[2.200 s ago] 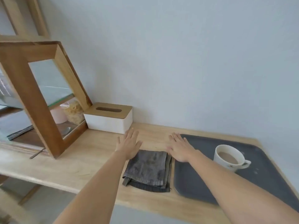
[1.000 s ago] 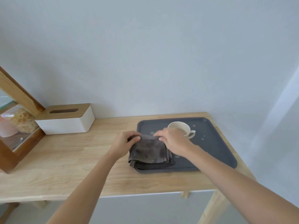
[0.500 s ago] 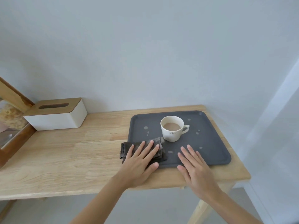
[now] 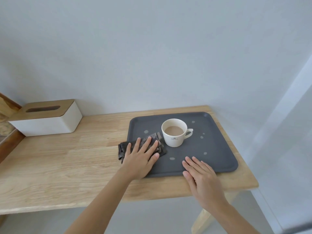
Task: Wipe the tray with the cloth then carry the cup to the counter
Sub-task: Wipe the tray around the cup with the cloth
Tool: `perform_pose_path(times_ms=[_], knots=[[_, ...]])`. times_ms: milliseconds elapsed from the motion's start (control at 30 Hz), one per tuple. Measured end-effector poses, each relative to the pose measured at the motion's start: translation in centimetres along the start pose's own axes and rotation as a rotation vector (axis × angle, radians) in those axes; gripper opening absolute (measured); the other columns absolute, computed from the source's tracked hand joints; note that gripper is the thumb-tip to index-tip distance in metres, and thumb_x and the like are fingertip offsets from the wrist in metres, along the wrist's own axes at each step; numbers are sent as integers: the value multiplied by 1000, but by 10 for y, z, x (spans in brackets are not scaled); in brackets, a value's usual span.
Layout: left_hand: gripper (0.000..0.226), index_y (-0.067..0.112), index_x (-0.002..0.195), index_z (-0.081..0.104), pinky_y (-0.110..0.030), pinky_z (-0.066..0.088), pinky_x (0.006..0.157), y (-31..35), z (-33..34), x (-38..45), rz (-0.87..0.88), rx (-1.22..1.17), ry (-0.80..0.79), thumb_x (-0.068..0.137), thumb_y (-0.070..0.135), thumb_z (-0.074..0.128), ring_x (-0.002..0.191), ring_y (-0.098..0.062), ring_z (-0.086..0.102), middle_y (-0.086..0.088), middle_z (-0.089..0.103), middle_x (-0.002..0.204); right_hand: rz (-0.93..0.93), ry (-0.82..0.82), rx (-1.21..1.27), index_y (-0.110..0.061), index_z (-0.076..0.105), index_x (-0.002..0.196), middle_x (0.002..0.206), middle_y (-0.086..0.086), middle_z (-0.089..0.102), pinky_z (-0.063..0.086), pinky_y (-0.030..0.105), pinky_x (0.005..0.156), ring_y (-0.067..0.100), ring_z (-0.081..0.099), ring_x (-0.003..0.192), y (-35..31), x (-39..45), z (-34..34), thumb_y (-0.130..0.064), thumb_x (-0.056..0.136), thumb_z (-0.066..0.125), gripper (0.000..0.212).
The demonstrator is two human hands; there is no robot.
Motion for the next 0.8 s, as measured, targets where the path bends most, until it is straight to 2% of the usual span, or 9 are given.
perform_pose_path(times_ms=[100, 400, 633, 800], knots=[[55, 44, 149, -1, -53, -4, 118, -8, -5, 32, -54, -5, -23, 96, 56, 7, 149, -26, -7, 13, -7, 162, -13, 15, 34, -19, 69, 118, 128, -5, 64, 33, 28, 106, 15, 55, 125, 2, 1, -2, -45, 101, 24, 55], [54, 41, 150, -1, -54, -5, 117, -33, -18, 100, -123, -7, -55, 99, 48, 12, 149, -27, -4, 10, -7, 162, 1, 28, 53, -22, 71, 114, 126, -8, 65, 35, 24, 102, 13, 57, 123, 2, 2, -1, -46, 100, 29, 51], [50, 40, 150, 15, -46, 12, 118, -42, -21, 95, -29, 15, 29, 102, 31, 24, 147, -26, 18, 13, 15, 160, 34, 18, 34, -24, 72, 111, 124, -9, 67, 37, 23, 94, 14, 59, 121, 3, 3, -1, -51, 99, 24, 57], [48, 41, 146, 27, -42, 18, 117, -31, -18, 51, 83, -57, 91, 101, 26, 29, 144, -24, 26, 16, 27, 156, 61, -2, 42, -25, 71, 113, 125, -10, 66, 35, 21, 94, 12, 56, 123, 3, 3, 0, -54, 98, 21, 60]])
Point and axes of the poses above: each hand's wrist, its own x-axis towards the middle knuckle, its own z-axis out of the palm, y = z × x, the point moved 6 cm from there along x, towards the middle knuckle
